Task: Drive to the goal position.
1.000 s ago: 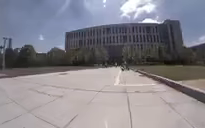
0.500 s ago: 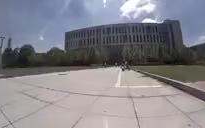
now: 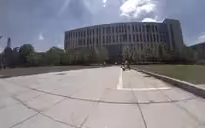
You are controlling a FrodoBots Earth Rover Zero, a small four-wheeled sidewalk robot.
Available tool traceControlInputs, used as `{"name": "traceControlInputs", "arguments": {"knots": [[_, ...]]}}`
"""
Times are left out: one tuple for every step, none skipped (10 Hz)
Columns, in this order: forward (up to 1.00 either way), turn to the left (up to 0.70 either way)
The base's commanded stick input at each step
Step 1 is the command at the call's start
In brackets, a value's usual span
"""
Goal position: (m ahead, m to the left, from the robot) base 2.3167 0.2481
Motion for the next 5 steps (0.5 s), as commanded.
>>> {"name": "traceControlInputs", "arguments": {"knots": [[0.7, 0.0], [0.7, 0.0], [0.7, 0.0], [0.7, 0.0], [0.7, 0.0]]}}
